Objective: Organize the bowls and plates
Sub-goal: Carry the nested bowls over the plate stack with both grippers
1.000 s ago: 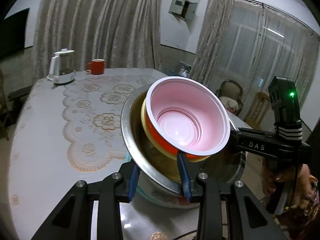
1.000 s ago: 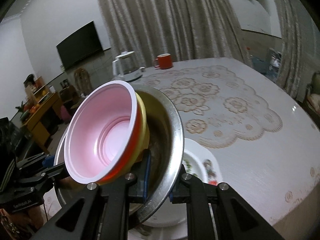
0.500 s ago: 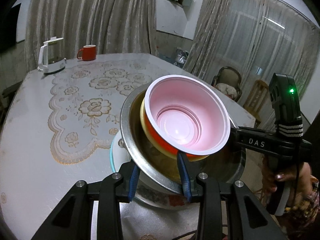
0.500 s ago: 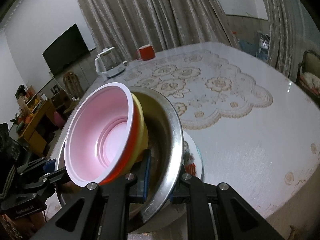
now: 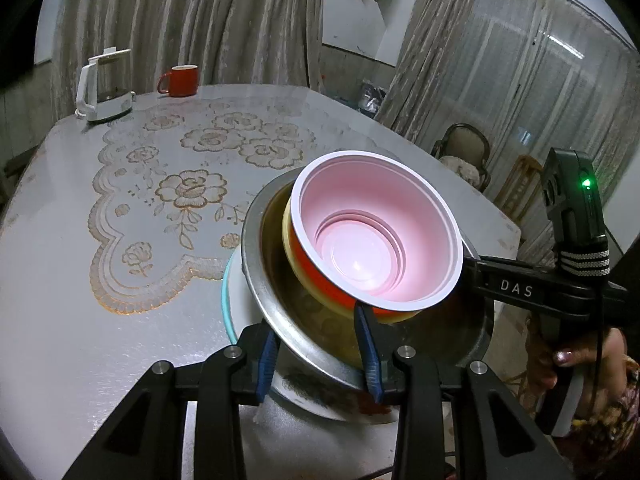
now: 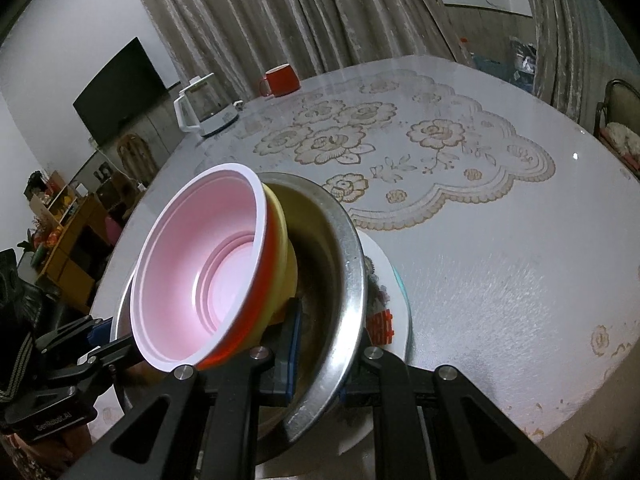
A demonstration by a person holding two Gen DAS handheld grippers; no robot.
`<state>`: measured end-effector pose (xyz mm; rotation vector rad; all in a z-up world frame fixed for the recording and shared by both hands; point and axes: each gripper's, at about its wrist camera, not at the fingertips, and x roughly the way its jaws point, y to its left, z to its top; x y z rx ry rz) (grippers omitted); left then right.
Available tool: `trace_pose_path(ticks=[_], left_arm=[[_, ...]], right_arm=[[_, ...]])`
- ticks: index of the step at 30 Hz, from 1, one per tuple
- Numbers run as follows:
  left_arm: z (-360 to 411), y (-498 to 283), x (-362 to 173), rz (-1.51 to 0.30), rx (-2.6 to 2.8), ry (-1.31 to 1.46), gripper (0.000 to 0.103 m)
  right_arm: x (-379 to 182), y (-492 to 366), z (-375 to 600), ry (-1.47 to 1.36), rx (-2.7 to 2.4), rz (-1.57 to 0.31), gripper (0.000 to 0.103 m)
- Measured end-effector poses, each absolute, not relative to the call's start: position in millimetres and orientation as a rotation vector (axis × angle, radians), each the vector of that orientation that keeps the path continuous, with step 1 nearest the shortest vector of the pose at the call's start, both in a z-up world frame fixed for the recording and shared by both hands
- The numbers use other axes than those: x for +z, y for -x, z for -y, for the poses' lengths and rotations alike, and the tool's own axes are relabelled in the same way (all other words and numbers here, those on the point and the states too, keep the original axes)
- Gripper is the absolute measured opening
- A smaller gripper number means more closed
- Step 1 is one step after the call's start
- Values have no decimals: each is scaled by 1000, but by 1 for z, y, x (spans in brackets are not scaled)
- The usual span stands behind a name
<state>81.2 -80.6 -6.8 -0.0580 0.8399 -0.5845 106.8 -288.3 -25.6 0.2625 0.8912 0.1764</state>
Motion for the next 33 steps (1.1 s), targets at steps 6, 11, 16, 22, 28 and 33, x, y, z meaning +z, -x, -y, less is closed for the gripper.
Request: trace_pose_path(ticks=[6,11,16,22,28,33], left_arm=[[81,-84,-12,-863,-583,67,37],[81,-88,-16,-874,-571,68,37],[82,-87,-17,-876,-574,68,37],[82,-82,-19,-877,-568,67,41],[79,-77,-18,-871,-565,73,50],[75,-71,-17,-864,-565,88,51]], right_arm=[[-31,-111,289,-266,162,-920,14],[-37,-113,289,-274,158,-938,14],[-38,-114,289,-282,154,-935,15],[-38,-113,288,-280,153,-939,15],[-36,-109,285,-276,157,-937,20],[-34,-103,283,-259,153,-929,21]])
